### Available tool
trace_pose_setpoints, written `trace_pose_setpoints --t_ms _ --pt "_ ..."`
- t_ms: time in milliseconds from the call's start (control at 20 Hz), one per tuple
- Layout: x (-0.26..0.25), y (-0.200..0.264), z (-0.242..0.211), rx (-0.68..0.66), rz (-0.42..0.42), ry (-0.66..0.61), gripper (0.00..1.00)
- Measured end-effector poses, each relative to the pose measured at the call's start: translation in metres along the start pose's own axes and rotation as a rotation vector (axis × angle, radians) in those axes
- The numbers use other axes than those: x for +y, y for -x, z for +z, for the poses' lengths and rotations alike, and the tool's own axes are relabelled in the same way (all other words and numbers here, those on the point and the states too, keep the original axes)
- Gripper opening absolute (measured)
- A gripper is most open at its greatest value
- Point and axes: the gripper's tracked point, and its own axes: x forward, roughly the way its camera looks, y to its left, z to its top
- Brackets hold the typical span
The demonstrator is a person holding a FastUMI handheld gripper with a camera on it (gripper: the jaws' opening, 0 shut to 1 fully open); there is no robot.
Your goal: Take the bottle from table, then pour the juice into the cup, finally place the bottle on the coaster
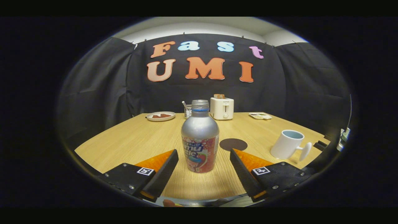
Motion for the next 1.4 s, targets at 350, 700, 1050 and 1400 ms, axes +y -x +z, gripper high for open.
trace_pose_setpoints --t_ms 350,700,1050,1400 --pt "-0.006 -0.022 -0.019 0.060 -0.014 -0.012 0.99" --pt "0.003 -0.044 -0.027 0.088 0.006 0.026 0.99" --pt "0.007 -0.054 -0.025 0.065 0.014 0.021 0.82" --pt "0.017 -0.055 -0.019 0.044 0.030 0.058 0.75"
